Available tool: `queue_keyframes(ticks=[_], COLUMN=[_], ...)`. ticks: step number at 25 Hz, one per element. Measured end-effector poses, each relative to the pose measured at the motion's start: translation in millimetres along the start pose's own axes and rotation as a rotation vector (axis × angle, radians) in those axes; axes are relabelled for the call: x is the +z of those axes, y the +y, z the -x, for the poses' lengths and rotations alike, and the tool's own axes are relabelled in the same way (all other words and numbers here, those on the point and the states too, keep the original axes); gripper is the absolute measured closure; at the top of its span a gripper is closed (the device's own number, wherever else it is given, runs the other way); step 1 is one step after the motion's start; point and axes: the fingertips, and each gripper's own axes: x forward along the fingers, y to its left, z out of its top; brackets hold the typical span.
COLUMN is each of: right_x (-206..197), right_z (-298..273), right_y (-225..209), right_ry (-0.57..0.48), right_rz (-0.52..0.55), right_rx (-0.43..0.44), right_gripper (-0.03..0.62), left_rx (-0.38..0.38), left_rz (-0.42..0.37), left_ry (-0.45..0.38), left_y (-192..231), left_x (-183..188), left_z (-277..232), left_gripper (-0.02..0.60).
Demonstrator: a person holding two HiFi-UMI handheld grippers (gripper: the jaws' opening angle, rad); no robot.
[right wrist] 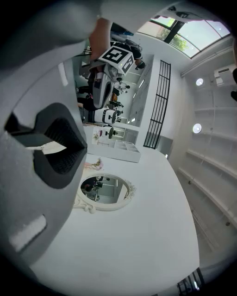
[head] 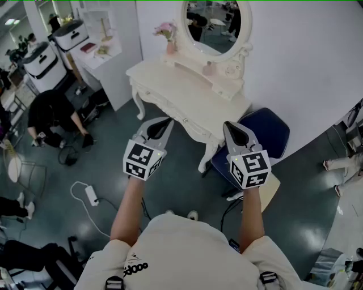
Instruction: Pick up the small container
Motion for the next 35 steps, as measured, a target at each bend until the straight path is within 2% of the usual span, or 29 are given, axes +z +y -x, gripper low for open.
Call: queue_keyframes(ticks=[6,12,17,25,35], right_x=[2,3,-1,-19,-33], right_z=[-9,-20,-34,-67,-119], right_y=[8,13,23,35,1], right_ry=[0.005,-0.024,-0.006,0.052,0.117], right_rz=[0.003,-0.089,-0.019,-0.008,0.014], right_rx=[-0.013,-0.015,-0.049,-0.052,-0.105], right_gripper=[0.592,0.592,0.592,0.592,0.592], left_rx=[-0.017,-0.033,-0.043,-0.049,-0.039], left_rz=[-0.006,-0.002,0.002,0.028,0.032], left_ry=[-0.002,0.008,0.013,0.033,0.049], left_y=[8,22,35,62,109], left_x=[-3,-12,-21,-45,-65], left_z=[3,4,6,1,-40], left_gripper=[0.565,0.565,0.565,0.565,0.565])
